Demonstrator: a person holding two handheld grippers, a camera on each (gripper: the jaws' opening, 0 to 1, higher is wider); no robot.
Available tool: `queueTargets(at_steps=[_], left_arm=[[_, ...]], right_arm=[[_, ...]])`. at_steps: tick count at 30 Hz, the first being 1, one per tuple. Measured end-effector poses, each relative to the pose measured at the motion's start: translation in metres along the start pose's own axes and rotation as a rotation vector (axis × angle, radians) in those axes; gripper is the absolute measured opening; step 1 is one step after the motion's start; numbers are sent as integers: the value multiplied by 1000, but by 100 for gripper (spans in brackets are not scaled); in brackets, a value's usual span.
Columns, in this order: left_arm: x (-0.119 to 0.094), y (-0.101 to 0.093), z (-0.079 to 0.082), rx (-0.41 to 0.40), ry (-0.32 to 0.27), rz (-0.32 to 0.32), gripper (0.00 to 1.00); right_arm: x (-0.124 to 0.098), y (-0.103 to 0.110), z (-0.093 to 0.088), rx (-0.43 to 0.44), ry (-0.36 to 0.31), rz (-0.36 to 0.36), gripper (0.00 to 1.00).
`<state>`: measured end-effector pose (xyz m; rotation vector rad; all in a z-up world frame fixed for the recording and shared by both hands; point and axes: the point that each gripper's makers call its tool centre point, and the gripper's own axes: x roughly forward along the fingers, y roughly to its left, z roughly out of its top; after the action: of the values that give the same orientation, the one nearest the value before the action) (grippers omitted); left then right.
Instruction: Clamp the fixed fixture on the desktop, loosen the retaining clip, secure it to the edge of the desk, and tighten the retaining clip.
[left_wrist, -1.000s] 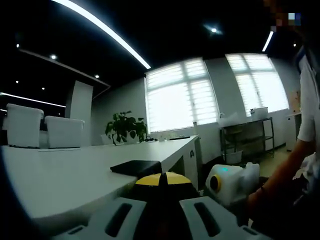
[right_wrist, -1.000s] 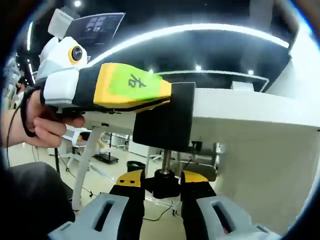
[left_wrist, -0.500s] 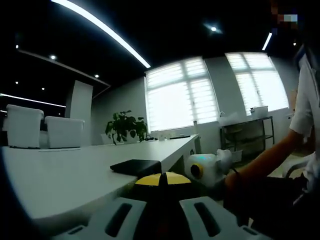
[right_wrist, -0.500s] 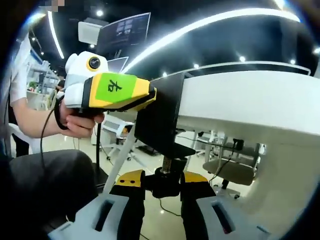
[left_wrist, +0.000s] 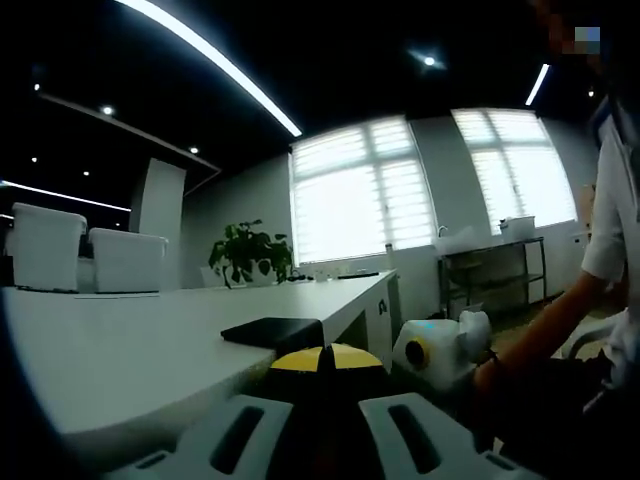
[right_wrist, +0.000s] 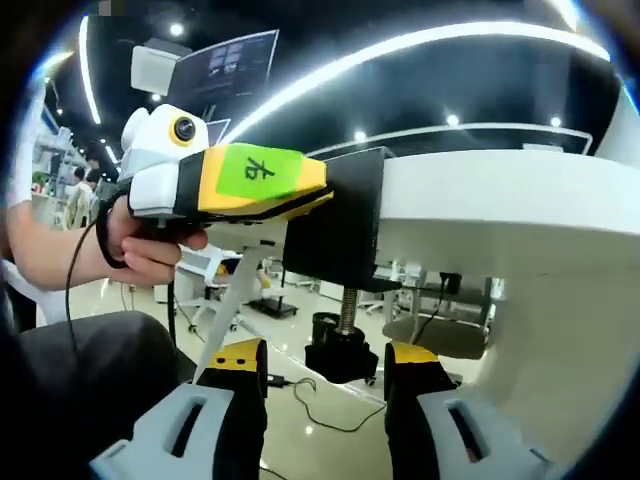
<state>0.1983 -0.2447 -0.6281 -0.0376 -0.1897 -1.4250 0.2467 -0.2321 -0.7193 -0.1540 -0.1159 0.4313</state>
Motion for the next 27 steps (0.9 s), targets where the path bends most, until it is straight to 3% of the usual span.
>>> queueTargets(at_steps=[6, 12, 13, 15, 19, 27], left_arm=[[0, 0, 0, 9, 2, 3, 3], [-1, -1, -1, 27, 12, 4, 3], [-1, -1, -1, 28, 14, 4, 3], [0, -1, -1, 37, 16, 5, 3], [-1, 0, -1, 18, 5, -2, 3], [0, -2, -2, 16, 3, -1, 3]], right_arm=[[-21, 6, -18, 8, 70, -238, 45], [-34, 6, -21, 96, 62, -408, 44], [-31, 9, -20, 86, 66, -396, 44], [-32, 1, -13, 21, 66, -459, 44], [-28, -15, -1, 103, 3, -534, 44], [-19, -15, 4, 78, -13, -570, 44]])
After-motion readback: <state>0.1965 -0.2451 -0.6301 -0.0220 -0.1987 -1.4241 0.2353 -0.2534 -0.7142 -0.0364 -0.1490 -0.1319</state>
